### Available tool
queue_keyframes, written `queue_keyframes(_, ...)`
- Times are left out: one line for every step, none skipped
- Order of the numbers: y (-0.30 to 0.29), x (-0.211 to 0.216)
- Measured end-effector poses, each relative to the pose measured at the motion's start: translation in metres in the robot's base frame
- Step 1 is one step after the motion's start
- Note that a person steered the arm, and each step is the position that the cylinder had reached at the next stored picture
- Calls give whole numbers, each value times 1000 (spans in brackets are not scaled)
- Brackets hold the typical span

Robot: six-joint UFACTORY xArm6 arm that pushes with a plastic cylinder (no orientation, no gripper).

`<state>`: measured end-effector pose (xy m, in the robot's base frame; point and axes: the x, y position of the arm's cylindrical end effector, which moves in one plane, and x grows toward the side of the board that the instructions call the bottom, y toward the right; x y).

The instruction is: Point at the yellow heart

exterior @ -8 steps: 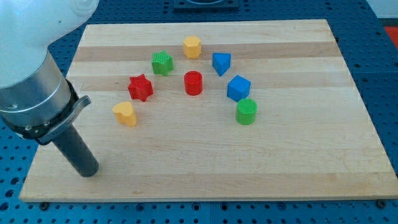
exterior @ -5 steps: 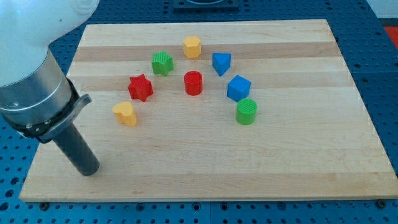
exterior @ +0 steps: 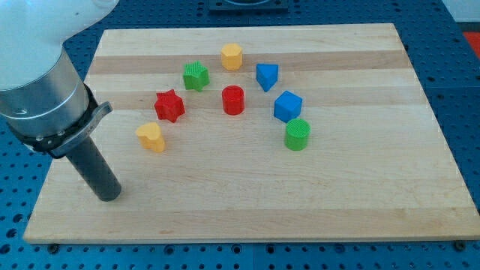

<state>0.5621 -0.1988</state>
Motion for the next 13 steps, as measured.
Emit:
queue_keyframes(0, 0)
queue_keyframes(0, -3)
queue_keyframes(0, -3)
queue_keyframes(0, -3)
queue_keyframes(0, -6)
queue_keyframes(0, -13)
queue_keyframes(1, -22)
queue_keyframes(1, -36)
queue_keyframes(1, -52)
queue_keyframes(1, -66)
queue_keyframes(1, -78)
queue_keyframes(1, -84)
queue_keyframes(1, -91)
